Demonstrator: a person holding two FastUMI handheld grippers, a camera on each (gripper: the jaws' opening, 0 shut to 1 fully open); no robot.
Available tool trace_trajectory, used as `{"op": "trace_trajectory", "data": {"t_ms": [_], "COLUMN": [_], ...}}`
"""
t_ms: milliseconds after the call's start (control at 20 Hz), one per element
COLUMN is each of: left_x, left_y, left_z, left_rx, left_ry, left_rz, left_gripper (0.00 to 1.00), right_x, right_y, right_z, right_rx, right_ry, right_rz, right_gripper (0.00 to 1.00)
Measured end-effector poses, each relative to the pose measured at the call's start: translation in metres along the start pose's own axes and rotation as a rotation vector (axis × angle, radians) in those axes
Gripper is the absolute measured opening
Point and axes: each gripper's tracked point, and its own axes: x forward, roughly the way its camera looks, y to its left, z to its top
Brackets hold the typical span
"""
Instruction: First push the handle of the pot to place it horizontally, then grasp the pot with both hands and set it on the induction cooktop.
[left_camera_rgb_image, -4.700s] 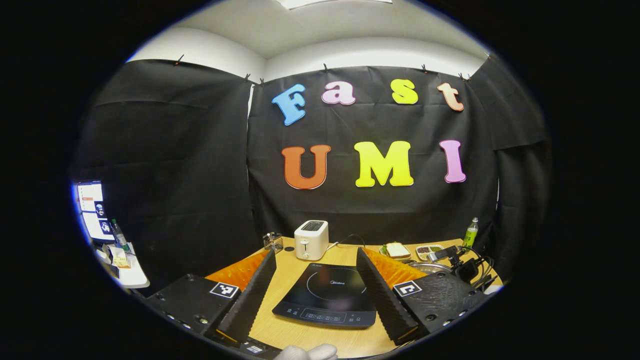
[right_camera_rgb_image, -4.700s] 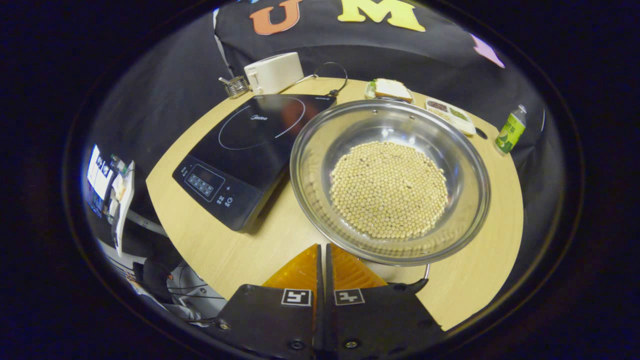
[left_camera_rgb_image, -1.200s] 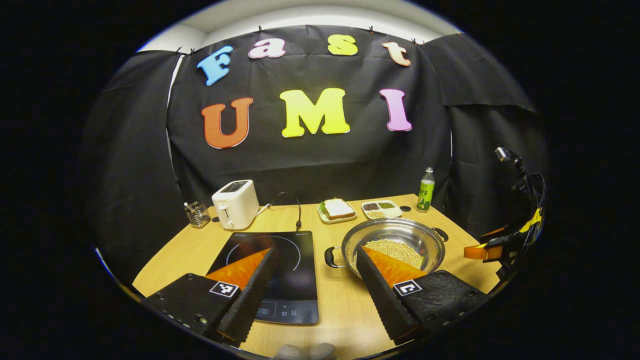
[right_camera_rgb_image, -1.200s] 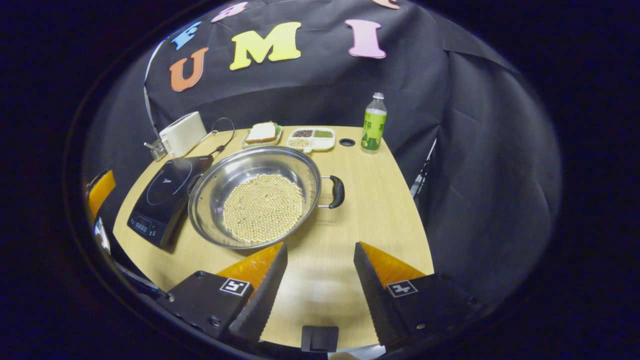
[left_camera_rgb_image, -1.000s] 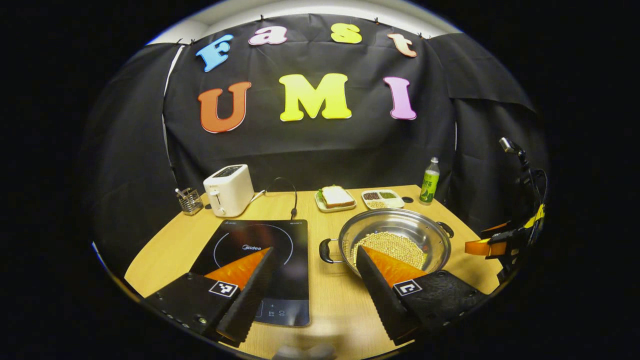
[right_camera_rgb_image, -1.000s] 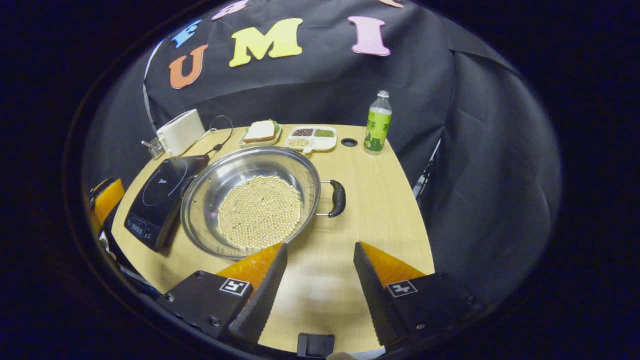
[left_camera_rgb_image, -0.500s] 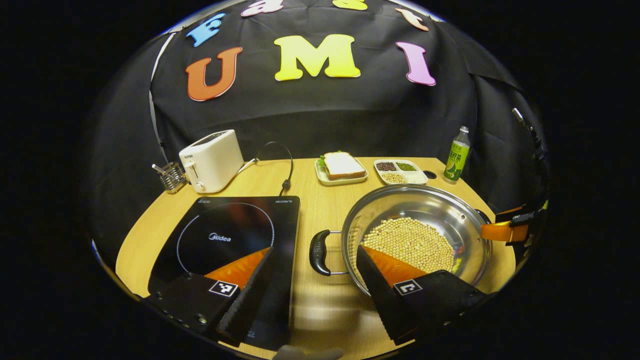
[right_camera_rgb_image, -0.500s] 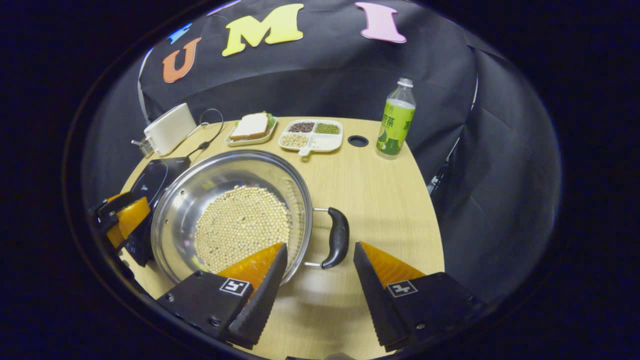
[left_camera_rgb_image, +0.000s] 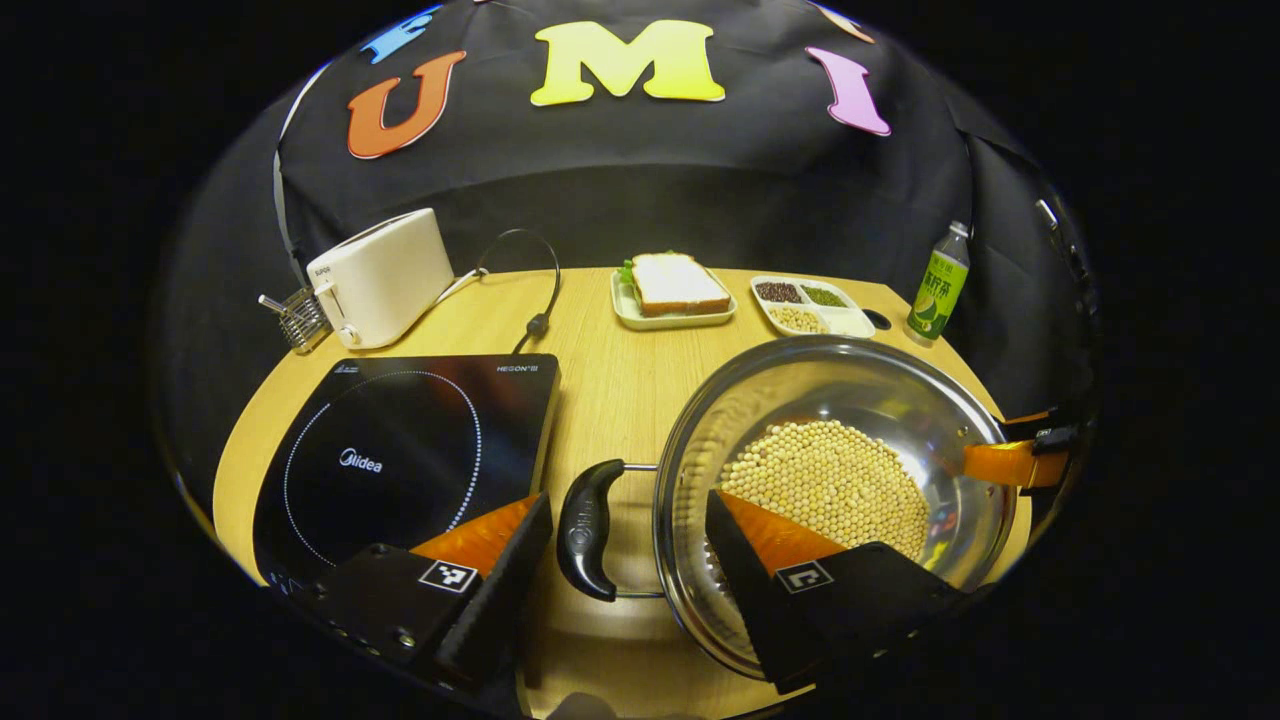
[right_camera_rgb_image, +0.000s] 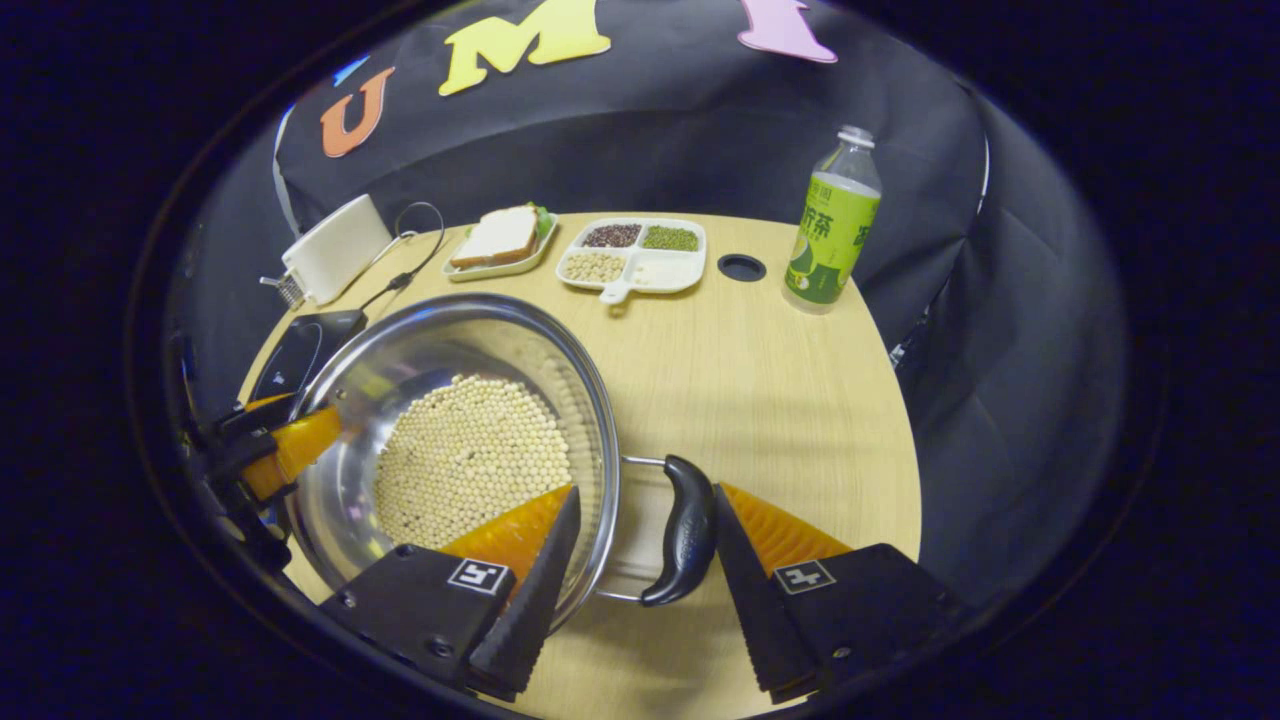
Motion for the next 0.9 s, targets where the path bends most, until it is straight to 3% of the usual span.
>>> {"op": "trace_trajectory", "data": {"t_ms": [100,200,250,350,400,600,650,700,750,900], "left_x": [0.005,0.007,0.008,0.007,0.008,0.000,-0.003,-0.006,-0.010,-0.024], "left_y": [0.000,0.004,0.004,0.004,0.004,0.004,0.005,0.006,0.008,0.015], "left_z": [-0.004,-0.003,-0.002,-0.002,-0.002,-0.002,0.001,0.004,0.007,0.013], "left_rx": [0.006,0.007,0.001,0.000,0.004,-0.019,-0.013,-0.006,-0.002,-0.003], "left_ry": [0.021,0.024,0.029,0.037,0.042,0.071,0.062,0.047,0.037,0.017], "left_rz": [0.010,0.024,0.022,0.019,0.018,0.014,0.012,0.010,0.007,-0.003], "left_gripper": [0.82,0.80,0.84,0.62,0.71,0.66,0.76,0.76,0.66,0.65], "right_x": [0.001,0.000,0.001,0.000,0.001,-0.005,-0.009,-0.014,-0.020,-0.036], "right_y": [-0.003,-0.003,-0.004,-0.003,-0.003,-0.001,-0.001,0.000,0.002,0.012], "right_z": [-0.001,-0.001,-0.002,-0.003,-0.004,-0.006,-0.006,-0.003,-0.002,0.000], "right_rx": [0.002,0.026,0.030,0.033,0.028,0.044,0.047,0.046,0.048,0.051], "right_ry": [0.009,0.016,0.020,0.030,0.040,0.059,0.050,0.039,0.030,0.011], "right_rz": [0.000,0.002,-0.001,-0.010,-0.011,-0.007,-0.007,-0.007,-0.010,-0.019], "right_gripper": [0.69,0.72,0.66,0.63,0.63,0.55,0.54,0.54,0.53,0.53]}}
